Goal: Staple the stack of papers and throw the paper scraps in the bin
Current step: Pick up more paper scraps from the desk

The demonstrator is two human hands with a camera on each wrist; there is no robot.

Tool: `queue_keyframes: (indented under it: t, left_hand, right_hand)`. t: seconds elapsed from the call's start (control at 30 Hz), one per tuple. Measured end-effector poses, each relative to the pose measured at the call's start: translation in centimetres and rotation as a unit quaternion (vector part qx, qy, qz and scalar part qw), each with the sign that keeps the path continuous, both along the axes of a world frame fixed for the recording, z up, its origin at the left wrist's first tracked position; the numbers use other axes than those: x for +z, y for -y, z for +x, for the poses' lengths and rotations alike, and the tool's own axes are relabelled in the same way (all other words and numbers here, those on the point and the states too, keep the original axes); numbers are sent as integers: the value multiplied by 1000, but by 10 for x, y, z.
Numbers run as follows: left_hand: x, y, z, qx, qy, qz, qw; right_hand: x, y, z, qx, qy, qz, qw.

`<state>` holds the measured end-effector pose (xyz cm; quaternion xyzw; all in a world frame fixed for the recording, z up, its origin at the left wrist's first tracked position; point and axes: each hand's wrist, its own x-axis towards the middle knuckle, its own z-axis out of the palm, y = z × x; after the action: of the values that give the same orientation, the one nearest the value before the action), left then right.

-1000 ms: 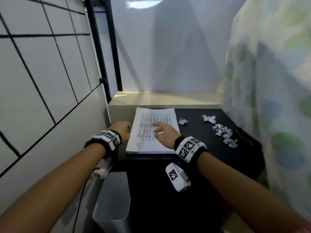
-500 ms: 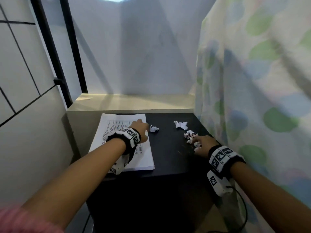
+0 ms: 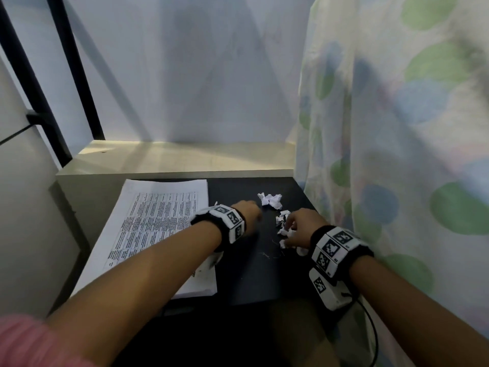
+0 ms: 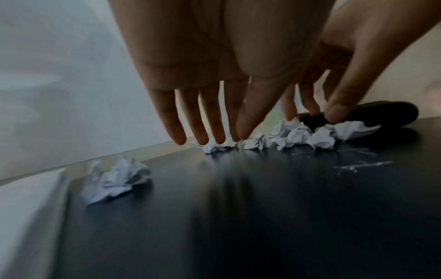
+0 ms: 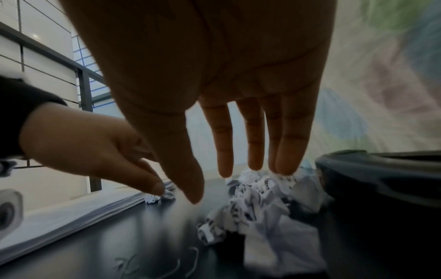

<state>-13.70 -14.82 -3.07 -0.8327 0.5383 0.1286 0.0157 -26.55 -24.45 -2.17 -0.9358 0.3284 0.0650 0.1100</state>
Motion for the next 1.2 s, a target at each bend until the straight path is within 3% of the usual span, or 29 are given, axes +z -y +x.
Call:
queue_keyframes:
  t: [0.2,0.43,0.83,1.2]
  left_hand:
    - [-2,32,-21,-49,-40,-36,997]
    - [-8,57,-29,-64,-19,21,998]
    - [9,42,24,78,16,52,995]
    - [5,58,5,-4,36,110,993]
  right_hand:
    - [1,5,2,17,9,-7,1000]
    - [-5,12,-14,11,-1,46,999]
    - [-9,21,-1,-20,21,48,998]
    - [-6,16,9,21,-47,26,998]
